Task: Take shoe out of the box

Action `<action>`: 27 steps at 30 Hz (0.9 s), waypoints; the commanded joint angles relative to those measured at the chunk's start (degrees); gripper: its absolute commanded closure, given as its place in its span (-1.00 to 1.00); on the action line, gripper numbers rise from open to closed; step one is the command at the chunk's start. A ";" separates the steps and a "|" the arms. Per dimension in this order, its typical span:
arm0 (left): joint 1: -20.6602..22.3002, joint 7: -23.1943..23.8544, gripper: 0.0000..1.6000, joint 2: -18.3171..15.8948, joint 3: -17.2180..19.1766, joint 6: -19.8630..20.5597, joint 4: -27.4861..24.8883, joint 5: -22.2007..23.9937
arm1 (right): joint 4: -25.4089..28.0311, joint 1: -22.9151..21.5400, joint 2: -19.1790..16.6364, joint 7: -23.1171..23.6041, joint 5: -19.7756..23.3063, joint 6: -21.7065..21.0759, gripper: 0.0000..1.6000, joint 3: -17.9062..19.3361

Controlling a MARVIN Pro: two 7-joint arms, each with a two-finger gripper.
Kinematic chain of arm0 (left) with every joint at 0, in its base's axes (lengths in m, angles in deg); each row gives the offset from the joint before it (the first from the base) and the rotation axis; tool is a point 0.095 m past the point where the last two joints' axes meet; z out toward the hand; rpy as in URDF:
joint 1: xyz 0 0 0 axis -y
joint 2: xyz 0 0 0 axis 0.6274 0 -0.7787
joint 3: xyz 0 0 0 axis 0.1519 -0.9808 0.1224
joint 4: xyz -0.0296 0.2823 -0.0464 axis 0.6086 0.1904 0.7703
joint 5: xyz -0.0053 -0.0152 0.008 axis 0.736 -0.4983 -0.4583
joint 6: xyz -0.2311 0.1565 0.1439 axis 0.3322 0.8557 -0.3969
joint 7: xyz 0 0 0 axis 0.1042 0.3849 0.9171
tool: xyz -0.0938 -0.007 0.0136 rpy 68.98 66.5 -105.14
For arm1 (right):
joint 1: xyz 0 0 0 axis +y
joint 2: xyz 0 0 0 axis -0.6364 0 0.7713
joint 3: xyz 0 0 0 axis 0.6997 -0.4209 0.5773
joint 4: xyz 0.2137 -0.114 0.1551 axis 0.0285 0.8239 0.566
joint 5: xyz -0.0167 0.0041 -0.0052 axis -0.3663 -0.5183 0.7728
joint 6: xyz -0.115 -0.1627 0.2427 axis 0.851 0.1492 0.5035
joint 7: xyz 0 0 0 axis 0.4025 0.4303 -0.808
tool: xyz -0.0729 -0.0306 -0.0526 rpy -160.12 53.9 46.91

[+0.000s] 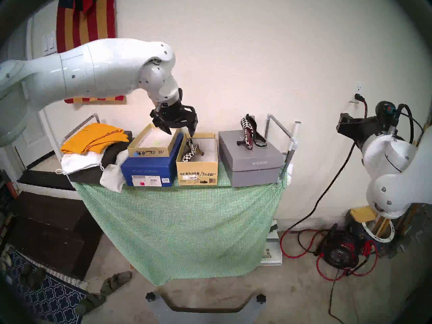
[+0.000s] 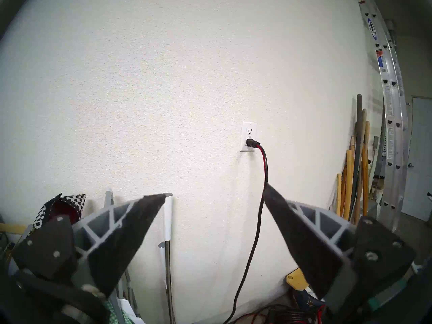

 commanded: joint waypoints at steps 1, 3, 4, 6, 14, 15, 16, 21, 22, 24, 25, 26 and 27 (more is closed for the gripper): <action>-2.70 0.21 -1.00 5.13 -0.07 2.11 5.22 2.14 | -0.09 -0.70 -1.24 -0.93 -1.19 -0.03 -1.00 -0.49; -3.28 0.22 -1.00 6.22 -0.16 2.87 6.93 2.76 | -0.09 -0.86 -1.59 -1.00 -1.65 -0.03 -1.00 -0.65; -3.49 0.27 -1.00 6.60 -0.14 3.15 7.56 2.98 | -0.09 -0.92 -1.71 -1.02 -1.83 -0.03 -1.00 -0.71; -3.99 0.47 -1.00 7.61 0.03 4.06 9.36 3.68 | -0.09 -1.09 -2.07 -1.08 -2.35 -0.03 -1.00 -0.89; -6.20 1.10 -1.00 10.95 0.20 6.36 15.55 5.27 | -0.09 -1.62 -3.25 -1.22 -4.07 -0.03 -1.00 -1.51; -6.40 1.30 -1.00 11.30 0.30 6.36 16.43 5.47 | -0.09 -1.70 -3.41 -1.25 -4.31 -0.03 -1.00 -1.60; -6.51 1.61 -1.00 11.54 0.58 6.36 17.42 5.81 | -0.09 -1.77 -3.59 -1.26 -4.56 -0.03 -1.00 -1.69; -6.96 2.32 -1.00 12.94 1.12 6.36 20.84 6.64 | -0.09 -2.09 -4.29 -1.34 -5.58 -0.03 -1.00 -2.07; -7.30 2.41 -1.00 13.38 1.13 6.36 21.53 6.80 | -0.09 -2.17 -4.46 -1.36 -5.84 -0.03 -1.00 -2.16; -8.34 2.43 -1.00 14.28 0.82 6.36 22.77 6.92 | -0.09 -2.30 -4.77 -1.37 -6.30 -0.03 -1.00 -2.34; -8.80 2.42 -1.00 14.54 0.62 6.36 23.08 6.87 | -0.09 -2.33 -4.84 -1.36 -6.41 -0.03 -1.00 -2.38; -9.21 2.44 -1.00 14.83 0.50 6.36 23.54 6.88 | -0.09 -2.38 -4.96 -1.36 -6.58 -0.03 -1.00 -2.45; -9.67 2.46 -1.00 15.21 0.35 6.36 24.20 6.95 | -0.09 -2.46 -5.13 -1.37 -6.82 -0.03 -1.00 -2.54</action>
